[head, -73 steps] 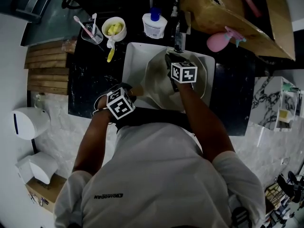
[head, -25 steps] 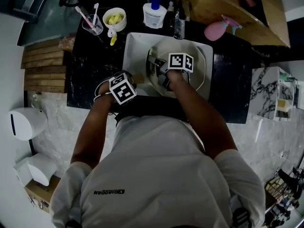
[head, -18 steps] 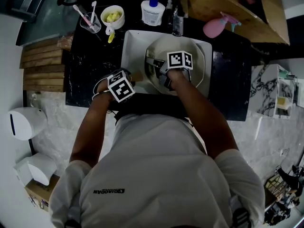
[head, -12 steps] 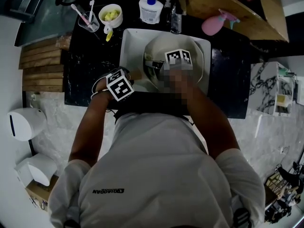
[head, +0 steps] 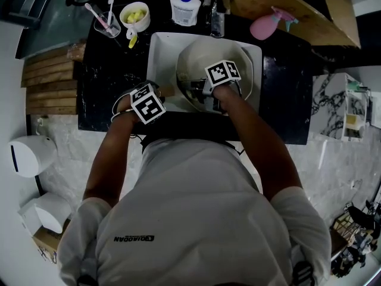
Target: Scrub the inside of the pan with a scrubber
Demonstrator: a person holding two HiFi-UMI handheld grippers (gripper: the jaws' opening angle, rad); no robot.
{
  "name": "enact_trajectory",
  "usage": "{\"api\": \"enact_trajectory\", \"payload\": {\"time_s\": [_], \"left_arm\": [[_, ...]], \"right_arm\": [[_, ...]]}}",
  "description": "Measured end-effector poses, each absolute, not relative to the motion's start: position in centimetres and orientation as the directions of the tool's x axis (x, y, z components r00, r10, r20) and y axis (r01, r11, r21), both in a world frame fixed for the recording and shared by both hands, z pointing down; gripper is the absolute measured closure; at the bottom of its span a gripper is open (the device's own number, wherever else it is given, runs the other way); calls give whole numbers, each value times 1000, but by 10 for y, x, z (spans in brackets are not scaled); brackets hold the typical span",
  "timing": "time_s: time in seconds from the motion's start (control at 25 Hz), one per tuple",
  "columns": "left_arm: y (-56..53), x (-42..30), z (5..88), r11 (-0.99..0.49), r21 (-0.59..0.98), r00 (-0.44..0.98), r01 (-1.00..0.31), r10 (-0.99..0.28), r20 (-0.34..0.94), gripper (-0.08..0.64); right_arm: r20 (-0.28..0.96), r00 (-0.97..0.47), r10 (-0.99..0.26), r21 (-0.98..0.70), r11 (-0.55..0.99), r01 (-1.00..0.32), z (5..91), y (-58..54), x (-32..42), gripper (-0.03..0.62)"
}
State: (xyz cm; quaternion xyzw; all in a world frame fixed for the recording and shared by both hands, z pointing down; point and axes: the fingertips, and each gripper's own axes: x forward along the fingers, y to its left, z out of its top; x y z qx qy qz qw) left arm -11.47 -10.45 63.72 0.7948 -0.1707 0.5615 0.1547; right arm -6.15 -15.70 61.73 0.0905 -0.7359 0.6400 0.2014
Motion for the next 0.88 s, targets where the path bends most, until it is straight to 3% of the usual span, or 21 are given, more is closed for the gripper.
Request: {"api": "enact_trajectory", "payload": {"time_s": [0.48, 0.88], "left_arm": [[-105, -115, 637, -895, 52, 310, -444, -98, 946, 414], [-104, -115, 637, -895, 53, 308, -443, -96, 947, 414]], "right_arm": [[432, -819, 378, -900, 241, -363, 621, -117, -35, 520], [461, -720, 518, -887, 253, -386, 625, -92, -6, 521]]}}
